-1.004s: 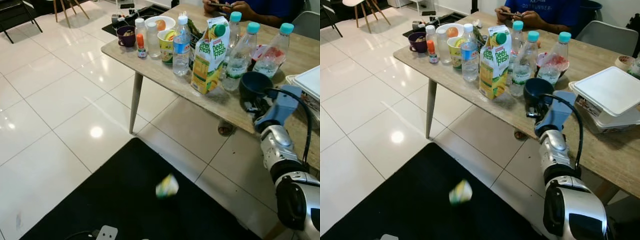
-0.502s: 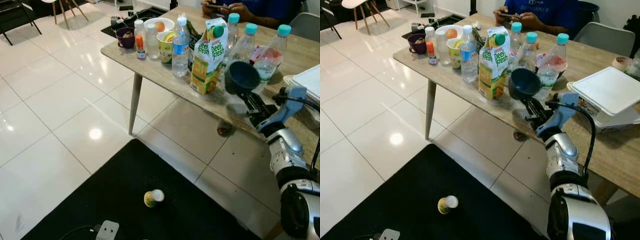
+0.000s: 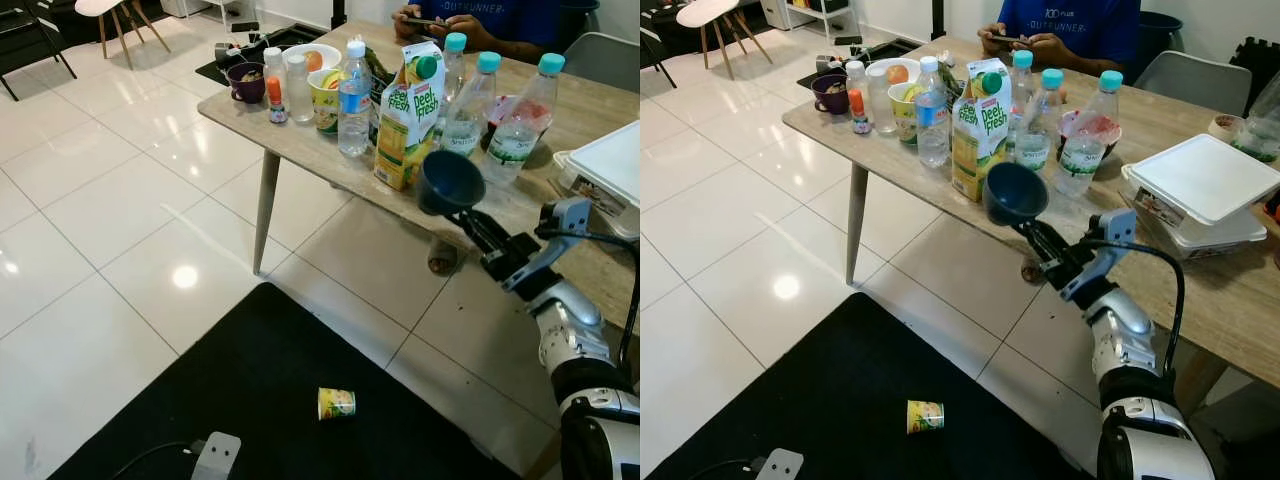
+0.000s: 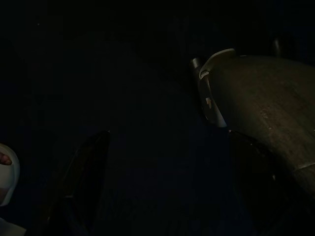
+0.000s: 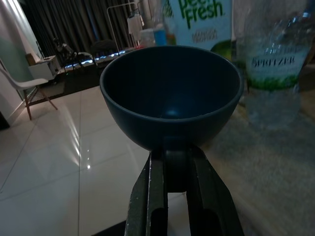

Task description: Restocking fridge

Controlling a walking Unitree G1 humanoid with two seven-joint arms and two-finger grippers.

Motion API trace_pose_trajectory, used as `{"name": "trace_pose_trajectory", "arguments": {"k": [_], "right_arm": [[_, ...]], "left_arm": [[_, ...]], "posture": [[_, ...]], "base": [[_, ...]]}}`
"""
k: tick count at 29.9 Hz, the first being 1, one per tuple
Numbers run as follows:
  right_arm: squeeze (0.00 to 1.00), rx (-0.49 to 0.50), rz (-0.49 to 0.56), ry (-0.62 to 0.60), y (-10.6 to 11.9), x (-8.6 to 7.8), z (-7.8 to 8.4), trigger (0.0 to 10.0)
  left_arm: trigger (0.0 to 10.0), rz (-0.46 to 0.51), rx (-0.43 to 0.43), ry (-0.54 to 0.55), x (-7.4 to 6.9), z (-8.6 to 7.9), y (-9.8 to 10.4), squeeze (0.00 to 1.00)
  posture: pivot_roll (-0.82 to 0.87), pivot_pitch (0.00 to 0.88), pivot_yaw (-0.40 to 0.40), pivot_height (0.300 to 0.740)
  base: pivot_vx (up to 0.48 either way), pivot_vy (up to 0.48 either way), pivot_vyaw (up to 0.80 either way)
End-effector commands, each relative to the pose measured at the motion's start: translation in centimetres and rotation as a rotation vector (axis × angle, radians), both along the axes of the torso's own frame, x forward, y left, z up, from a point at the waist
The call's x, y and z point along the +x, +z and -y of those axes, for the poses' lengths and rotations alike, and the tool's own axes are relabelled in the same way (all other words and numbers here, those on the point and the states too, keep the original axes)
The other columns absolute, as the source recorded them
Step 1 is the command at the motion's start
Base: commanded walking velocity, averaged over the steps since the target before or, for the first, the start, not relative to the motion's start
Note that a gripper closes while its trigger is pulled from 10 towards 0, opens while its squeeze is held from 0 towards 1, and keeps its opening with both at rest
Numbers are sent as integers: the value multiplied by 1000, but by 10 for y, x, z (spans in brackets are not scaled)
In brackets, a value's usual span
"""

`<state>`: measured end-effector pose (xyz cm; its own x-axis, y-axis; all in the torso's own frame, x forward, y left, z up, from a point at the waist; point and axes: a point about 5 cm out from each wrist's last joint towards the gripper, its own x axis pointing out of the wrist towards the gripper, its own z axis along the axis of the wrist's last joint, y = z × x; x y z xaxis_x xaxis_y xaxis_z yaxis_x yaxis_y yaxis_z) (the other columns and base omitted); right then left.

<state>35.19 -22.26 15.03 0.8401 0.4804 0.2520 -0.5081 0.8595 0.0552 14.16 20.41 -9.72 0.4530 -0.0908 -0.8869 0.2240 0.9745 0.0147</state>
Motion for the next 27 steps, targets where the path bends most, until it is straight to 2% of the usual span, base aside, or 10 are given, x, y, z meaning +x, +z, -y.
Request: {"name": "trace_pose_trajectory", "arguments": {"k": [1, 5, 9, 12, 18, 19, 20, 21, 22, 27], "right_arm": [[0, -11, -8, 22, -3, -1, -4, 0], [0, -38, -59, 205, -20, -12, -27, 0], [0, -58, -87, 327, -30, -21, -39, 0], [0, -106, -161, 538, -50, -45, -55, 0], [0, -200, -300, 630, -80, -67, -59, 0], [0, -229, -335, 611, -89, -71, -56, 2431], [0, -245, -354, 599, -94, -73, -55, 2431], [0, -256, -386, 564, -101, -75, -51, 10000], [0, -256, -386, 564, -101, -75, -51, 10000], [0, -278, -500, 315, -127, -82, -30, 10000]], "left_arm": [[10000, -37, -30, -20, -8, 11, -5, 0], [10000, -35, -31, -21, -7, 12, -4, 0], [10000, -35, -32, -21, -7, 13, -5, 0], [10000, -36, -36, -22, -7, 14, -5, 0], [10000, -36, -36, -22, -7, 15, -5, 0], [10000, -35, -35, -20, -7, 15, -5, 0], [10000, -35, -35, -19, -7, 15, -5, 0], [10000, -34, -34, -19, -7, 15, -5, 0], [10000, -34, -34, -19, -7, 15, -5, 0], [10000, -32, -27, -20, -6, 14, -5, 0]], "posture": [[-8, 86, 26, 740], [-14, 83, 22, 740], [-18, 83, 22, 740], [-24, 85, 21, 740], [-33, 81, 19, 740], [-33, 80, 19, 740], [-33, 80, 19, 740], [-35, 79, 19, 740], [-35, 79, 19, 740], [-41, 73, 17, 740]], "base": [[0, 0, 0], [0, 0, 0], [0, 0, 0], [0, 0, 0], [0, 0, 0], [0, 0, 0], [0, 0, 0], [0, 0, 0], [0, 0, 0], [0, 0, 0]]}}
